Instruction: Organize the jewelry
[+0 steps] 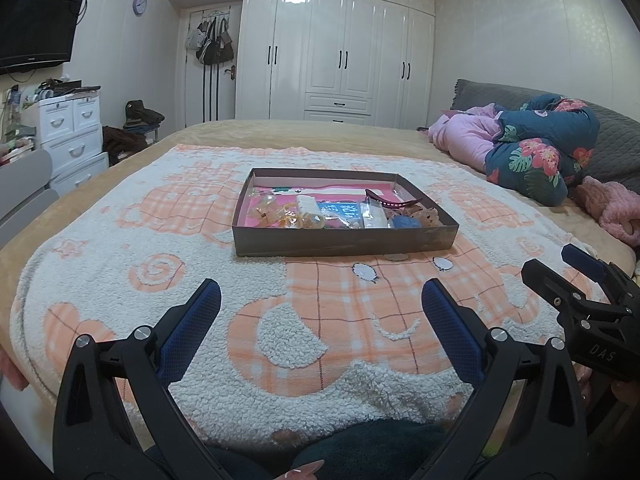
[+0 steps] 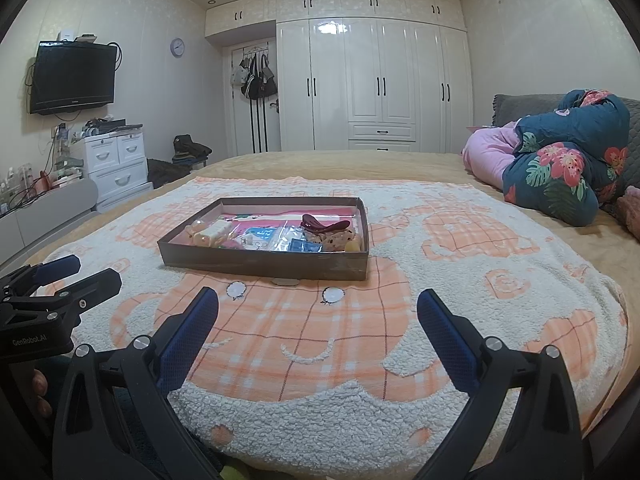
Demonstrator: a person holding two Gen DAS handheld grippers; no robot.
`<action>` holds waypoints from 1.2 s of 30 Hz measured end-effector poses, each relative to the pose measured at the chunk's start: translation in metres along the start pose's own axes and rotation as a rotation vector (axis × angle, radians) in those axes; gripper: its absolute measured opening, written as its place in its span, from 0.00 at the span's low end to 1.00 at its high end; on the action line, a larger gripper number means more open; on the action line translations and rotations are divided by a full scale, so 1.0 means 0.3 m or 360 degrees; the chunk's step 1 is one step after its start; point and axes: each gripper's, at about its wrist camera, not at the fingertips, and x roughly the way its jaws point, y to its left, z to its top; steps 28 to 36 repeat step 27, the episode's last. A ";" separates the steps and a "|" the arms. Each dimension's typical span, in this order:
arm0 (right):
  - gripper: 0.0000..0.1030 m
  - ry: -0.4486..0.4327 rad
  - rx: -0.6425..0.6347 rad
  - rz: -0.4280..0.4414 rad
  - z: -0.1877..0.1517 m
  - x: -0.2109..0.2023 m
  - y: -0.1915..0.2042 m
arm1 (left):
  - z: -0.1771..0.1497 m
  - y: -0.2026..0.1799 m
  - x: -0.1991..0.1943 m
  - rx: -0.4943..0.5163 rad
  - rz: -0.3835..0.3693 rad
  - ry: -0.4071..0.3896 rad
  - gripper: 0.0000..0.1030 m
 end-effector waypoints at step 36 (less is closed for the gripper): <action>0.94 0.0117 0.0215 -0.0253 0.129 0.160 -0.210 | 0.139 0.235 0.150 -0.0198 0.0288 0.0125 0.89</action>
